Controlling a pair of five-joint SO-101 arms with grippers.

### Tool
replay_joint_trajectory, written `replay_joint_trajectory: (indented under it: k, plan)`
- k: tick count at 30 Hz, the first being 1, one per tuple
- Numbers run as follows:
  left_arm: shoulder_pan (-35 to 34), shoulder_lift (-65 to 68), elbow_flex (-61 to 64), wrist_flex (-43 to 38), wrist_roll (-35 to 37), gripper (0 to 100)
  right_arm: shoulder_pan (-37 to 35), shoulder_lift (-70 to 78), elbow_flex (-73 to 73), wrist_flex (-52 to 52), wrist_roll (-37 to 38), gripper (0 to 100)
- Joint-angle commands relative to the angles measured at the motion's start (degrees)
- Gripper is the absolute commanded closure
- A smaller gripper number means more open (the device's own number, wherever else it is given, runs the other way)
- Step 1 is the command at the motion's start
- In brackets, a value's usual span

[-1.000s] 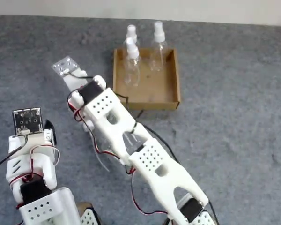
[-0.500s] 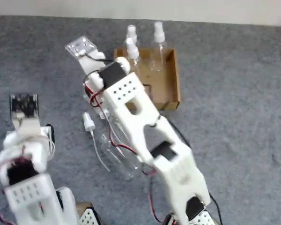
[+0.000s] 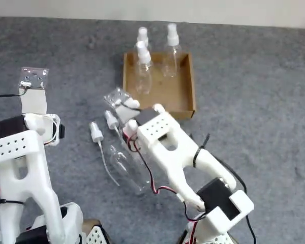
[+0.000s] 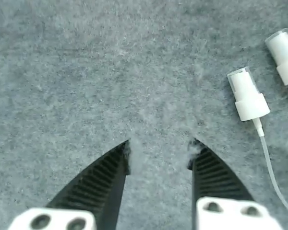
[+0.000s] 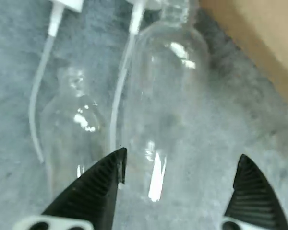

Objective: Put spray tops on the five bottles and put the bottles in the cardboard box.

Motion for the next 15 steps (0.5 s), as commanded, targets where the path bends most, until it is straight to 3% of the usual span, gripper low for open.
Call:
replay_joint_trajectory:
  k: [1,7,12,15]
  plan:
    - [1.54,0.22,-3.03,0.53,-0.44,85,1.01,-3.21,2.59,-8.48,0.44,71.0]
    - [1.63,0.57,-3.12,0.53,-0.44,85,1.01,-3.12,3.03,-12.35,-2.11,71.5]
    - [1.63,0.57,-3.03,0.53,-0.44,85,0.75,-3.12,6.02,-12.18,-1.93,85.9]
    - [1.63,0.57,-3.03,0.53,-0.44,85,1.01,-3.21,8.92,-12.26,-1.85,88.3]
